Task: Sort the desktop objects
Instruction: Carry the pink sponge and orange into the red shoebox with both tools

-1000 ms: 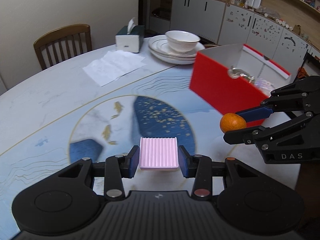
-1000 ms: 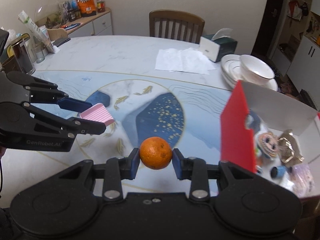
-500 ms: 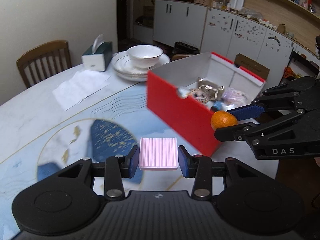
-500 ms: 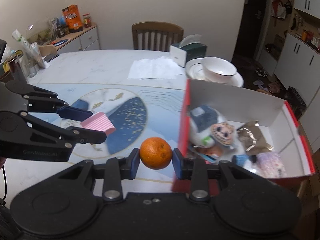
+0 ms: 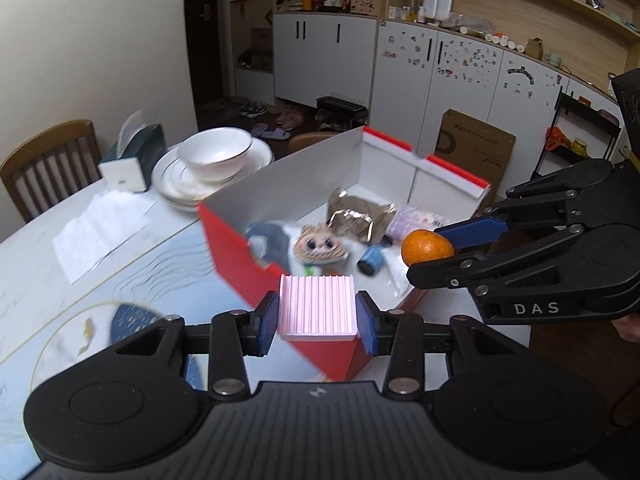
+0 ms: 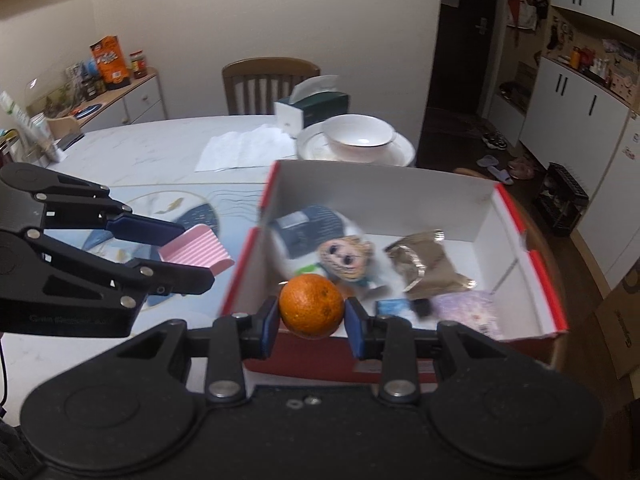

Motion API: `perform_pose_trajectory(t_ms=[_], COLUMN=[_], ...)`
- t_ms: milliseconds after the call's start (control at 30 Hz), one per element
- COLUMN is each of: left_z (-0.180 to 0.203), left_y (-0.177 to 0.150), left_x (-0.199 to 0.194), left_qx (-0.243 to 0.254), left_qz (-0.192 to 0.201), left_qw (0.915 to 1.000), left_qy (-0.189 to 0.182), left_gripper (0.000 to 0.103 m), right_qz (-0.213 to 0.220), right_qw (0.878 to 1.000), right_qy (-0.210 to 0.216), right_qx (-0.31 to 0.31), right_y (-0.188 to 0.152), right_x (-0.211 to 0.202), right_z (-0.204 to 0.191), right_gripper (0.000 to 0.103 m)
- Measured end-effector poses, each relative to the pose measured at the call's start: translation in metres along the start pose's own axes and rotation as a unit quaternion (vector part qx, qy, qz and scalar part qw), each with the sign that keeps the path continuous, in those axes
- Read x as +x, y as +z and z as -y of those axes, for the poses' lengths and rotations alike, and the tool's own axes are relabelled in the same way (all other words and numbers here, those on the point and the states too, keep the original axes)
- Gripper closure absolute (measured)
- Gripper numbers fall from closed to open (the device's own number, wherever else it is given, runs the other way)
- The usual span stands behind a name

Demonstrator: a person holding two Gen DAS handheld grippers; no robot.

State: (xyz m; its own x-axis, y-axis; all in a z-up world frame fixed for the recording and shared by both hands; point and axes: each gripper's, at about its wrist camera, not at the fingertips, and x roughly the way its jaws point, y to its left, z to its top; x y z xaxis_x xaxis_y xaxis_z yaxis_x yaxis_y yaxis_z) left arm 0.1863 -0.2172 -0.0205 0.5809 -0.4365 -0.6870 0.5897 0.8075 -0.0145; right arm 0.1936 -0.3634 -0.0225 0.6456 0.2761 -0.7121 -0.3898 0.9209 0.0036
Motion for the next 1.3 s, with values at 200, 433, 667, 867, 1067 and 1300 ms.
perform_pose_trajectory(t_ms=[200,433,667,867,1067,1300], left_z=[0.018,0.033,0.037,0.035,0.032,0.029], left_y=[0.02,0.035,0.046,0.049,0.052,0.052], left_x=[0.022,0.048,0.086,0.116,0.138,0.158], left_qx=[0.009,0.025,0.041,0.049,0.053,0.057], left_qz=[-0.006,-0.019,-0.048,-0.082,-0.109,-0.138], left_qw=[0.9999,0.9995,0.9979,0.9954,0.9923,0.9881], left_qy=[-0.002,-0.006,-0.011,-0.014,-0.025,-0.038], left_gripper=[0.063,0.063,0.063,0.063,0.063,0.063], right_qz=[0.002,-0.005,-0.023,-0.05,-0.074,-0.098], right_qw=[1.0,0.999,0.999,0.998,0.996,0.995], right_qy=[-0.008,-0.025,-0.034,-0.043,-0.041,-0.029], right_qx=[0.022,0.026,0.02,0.002,-0.002,-0.006], right_y=[0.001,0.004,0.011,0.009,0.008,0.006], right_x=[-0.001,0.012,0.035,0.061,0.082,0.098], right_z=[0.033,0.065,0.088,0.095,0.103,0.108], right_gripper=[0.07,0.07,0.07,0.07,0.07,0.07])
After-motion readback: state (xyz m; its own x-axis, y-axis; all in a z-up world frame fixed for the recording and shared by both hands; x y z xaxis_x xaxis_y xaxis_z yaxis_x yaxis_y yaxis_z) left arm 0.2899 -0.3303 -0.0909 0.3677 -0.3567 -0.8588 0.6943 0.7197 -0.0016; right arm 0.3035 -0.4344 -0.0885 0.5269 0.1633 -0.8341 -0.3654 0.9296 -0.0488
